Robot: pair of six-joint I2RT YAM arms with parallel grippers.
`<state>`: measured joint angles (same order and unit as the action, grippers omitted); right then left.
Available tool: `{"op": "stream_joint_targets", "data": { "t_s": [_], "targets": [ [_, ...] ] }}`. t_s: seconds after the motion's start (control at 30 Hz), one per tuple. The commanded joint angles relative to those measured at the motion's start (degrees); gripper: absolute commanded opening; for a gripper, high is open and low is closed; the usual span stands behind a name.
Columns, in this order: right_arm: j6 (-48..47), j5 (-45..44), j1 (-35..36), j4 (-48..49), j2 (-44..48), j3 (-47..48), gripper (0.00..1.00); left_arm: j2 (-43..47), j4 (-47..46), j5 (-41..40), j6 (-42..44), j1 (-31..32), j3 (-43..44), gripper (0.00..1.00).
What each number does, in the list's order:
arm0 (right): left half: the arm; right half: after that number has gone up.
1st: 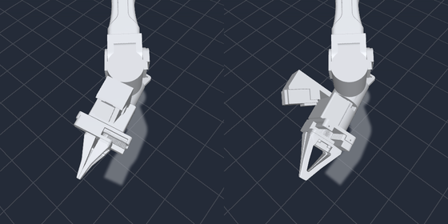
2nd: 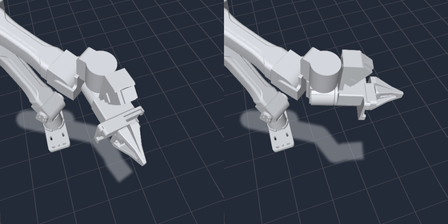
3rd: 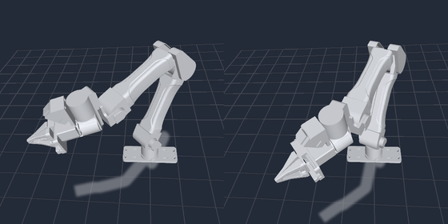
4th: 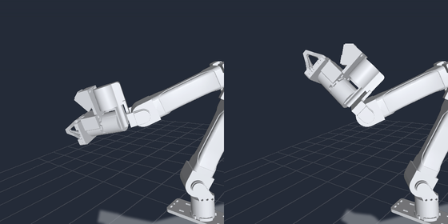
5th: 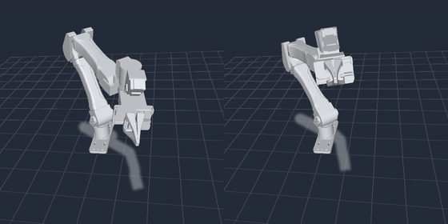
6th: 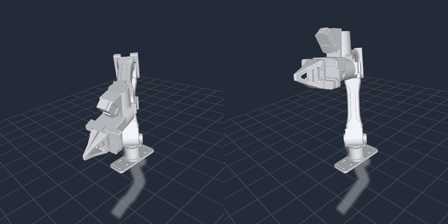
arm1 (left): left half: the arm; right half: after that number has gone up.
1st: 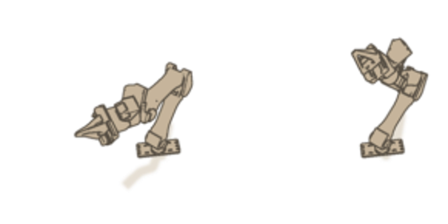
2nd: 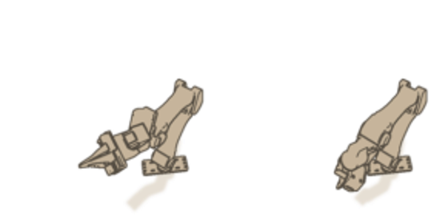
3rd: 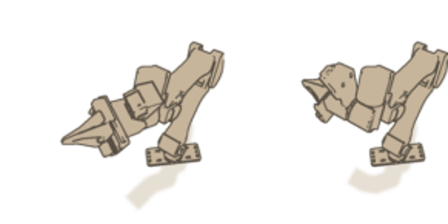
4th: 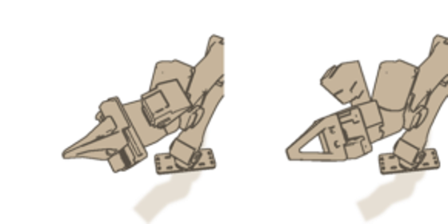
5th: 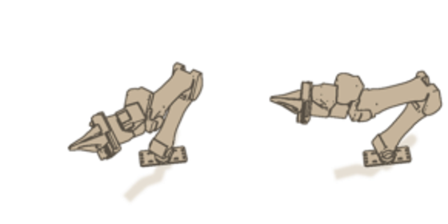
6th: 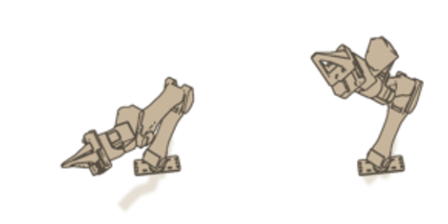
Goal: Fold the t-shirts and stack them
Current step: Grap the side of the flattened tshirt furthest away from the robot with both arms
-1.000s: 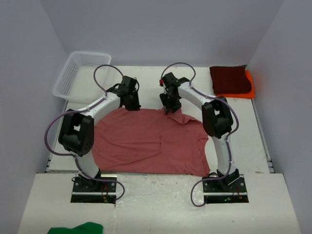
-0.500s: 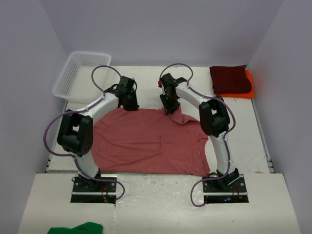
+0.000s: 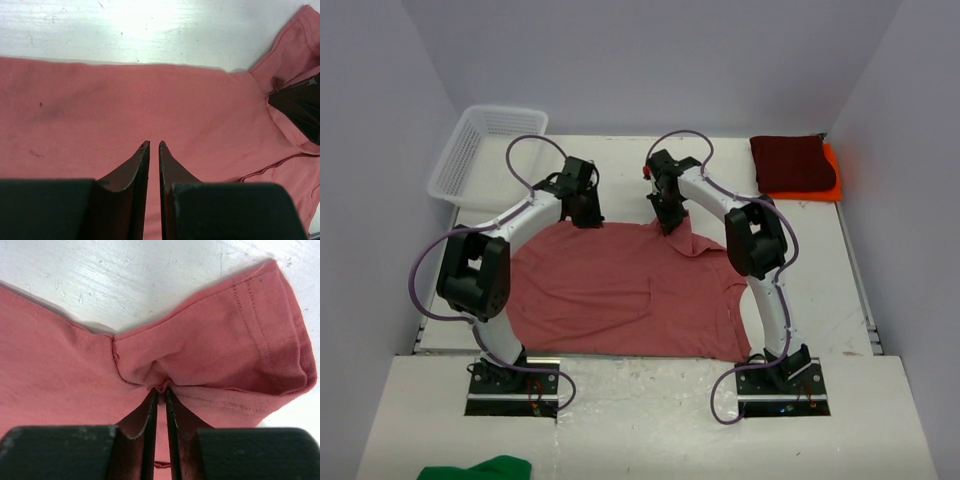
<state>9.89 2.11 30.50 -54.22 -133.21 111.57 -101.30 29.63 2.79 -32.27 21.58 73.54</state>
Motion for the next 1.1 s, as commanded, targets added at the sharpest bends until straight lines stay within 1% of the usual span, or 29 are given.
{"op": "stream_joint_targets", "data": {
  "t_s": [0.0,0.17,0.23,0.27,0.3,0.4,0.5,0.53,0.63,0.73,0.93,1.07],
  "targets": [
    [-0.1,-0.4,0.5,-1.7,-1.3,2.6,0.11,2.7,-1.2,0.5,0.5,-0.8,-0.2,0.13],
    [0.3,-1.5,0.4,-0.1,0.8,0.9,0.07,2.9,-0.8,-1.7,0.0,-1.3,-0.3,0.14],
    [0.8,-3.9,0.5,0.6,2.2,0.1,0.03,2.9,0.2,-5.8,-0.2,-1.4,0.2,0.14],
    [1.0,-4.9,0.5,0.7,2.8,0.0,0.00,2.8,0.9,-7.4,-0.5,-1.4,0.3,0.17],
    [1.2,-5.5,0.5,1.0,4.2,-0.9,0.00,2.4,1.6,-11.1,-0.7,-1.5,0.6,0.18],
    [1.7,-6.1,0.4,3.1,7.5,-3.0,0.00,0.0,5.6,-16.9,-2.2,-2.5,3.1,0.22],
    [2.1,-6.5,0.4,4.8,9.7,-4.4,0.00,-3.2,7.9,-18.7,-2.9,-4.0,5.3,0.28],
    [2.0,-6.7,0.5,4.9,10.8,-4.4,0.00,-4.0,8.9,-19.3,-3.1,-4.3,6.4,0.34],
    [2.0,-7.8,0.5,5.3,13.3,-5.1,0.00,-6.3,9.9,-20.8,-3.3,-5.8,7.9,0.38],
    [1.1,-7.2,0.5,7.1,15.2,-6.0,0.00,-8.2,11.1,-22.4,-3.3,-7.5,9.9,0.40],
    [0.6,-4.2,0.4,5.9,15.3,-3.5,0.00,-12.3,14.0,-25.2,-3.7,-10.9,14.8,0.42],
    [1.3,-2.5,0.5,8.1,18.8,-5.7,0.00,-14.8,16.2,-30.2,-4.2,-11.6,17.9,0.42]
  ]
}}
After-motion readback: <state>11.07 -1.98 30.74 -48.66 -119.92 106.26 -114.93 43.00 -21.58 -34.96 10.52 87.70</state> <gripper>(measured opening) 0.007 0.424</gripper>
